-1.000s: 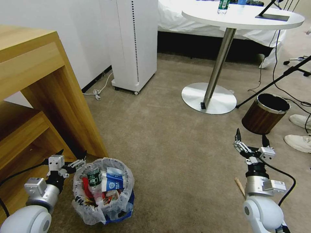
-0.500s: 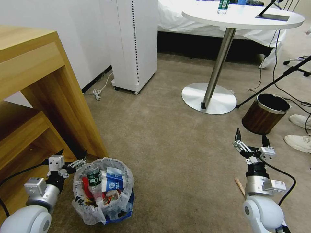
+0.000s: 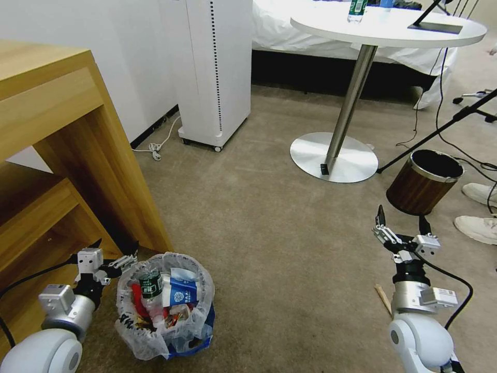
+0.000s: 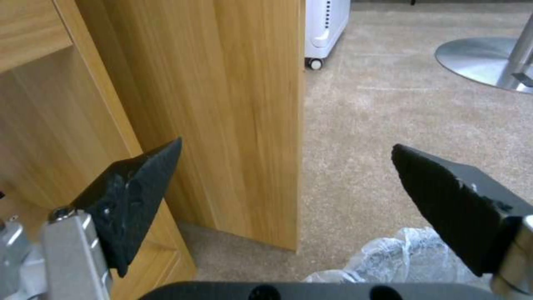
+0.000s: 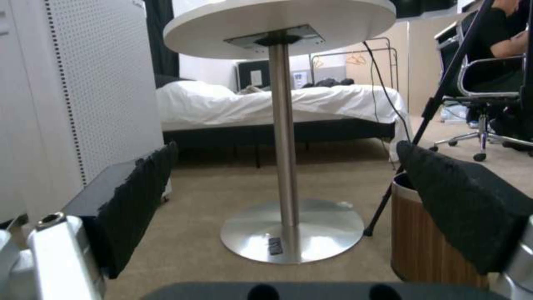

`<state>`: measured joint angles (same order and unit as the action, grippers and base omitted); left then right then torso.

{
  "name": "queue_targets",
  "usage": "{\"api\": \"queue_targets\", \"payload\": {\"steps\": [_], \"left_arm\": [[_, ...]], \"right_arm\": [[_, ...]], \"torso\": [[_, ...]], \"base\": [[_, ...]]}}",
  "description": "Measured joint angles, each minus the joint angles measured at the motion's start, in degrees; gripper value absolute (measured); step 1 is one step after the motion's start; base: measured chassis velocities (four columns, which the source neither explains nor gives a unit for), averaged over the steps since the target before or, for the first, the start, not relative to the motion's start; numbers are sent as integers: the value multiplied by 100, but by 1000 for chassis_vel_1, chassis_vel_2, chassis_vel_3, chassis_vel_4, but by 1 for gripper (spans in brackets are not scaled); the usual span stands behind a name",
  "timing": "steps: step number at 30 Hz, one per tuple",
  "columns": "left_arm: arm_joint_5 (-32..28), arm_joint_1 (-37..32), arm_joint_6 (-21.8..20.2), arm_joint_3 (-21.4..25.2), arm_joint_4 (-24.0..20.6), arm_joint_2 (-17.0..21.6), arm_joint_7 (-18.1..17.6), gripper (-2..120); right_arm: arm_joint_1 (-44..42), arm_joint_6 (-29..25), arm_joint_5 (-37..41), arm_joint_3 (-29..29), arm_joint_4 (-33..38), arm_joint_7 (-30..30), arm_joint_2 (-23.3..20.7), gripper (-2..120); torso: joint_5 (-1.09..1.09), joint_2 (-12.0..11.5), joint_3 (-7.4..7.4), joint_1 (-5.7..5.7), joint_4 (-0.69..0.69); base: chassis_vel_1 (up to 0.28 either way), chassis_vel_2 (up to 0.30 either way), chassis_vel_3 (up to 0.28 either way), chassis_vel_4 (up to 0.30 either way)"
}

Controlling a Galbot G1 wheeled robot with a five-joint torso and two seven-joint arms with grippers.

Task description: Pick up the trash bin and place the garbage on the floor into it.

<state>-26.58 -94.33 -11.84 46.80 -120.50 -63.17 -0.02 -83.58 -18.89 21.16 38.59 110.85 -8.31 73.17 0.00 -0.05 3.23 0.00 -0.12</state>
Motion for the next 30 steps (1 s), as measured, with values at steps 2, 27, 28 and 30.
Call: {"api": "queue_targets", "payload": {"steps": [2,27,28,30], "left_arm": [[0,0,0,0,0,0,0,100],[0,0,0,0,0,0,-2,100],[0,0,0,0,0,0,-2,100],[0,0,0,0,0,0,-2,100]], "right_arm": [[0,0,0,0,0,0,0,100],[0,0,0,0,0,-1,0,100],[0,0,0,0,0,-1,0,100],[0,0,0,0,0,-1,0,100]], "torso": [[0,0,0,0,0],[0,0,0,0,0],[0,0,0,0,0],[0,0,0,0,0]], "base": [[0,0,0,0],[0,0,0,0],[0,0,0,0],[0,0,0,0]]}}
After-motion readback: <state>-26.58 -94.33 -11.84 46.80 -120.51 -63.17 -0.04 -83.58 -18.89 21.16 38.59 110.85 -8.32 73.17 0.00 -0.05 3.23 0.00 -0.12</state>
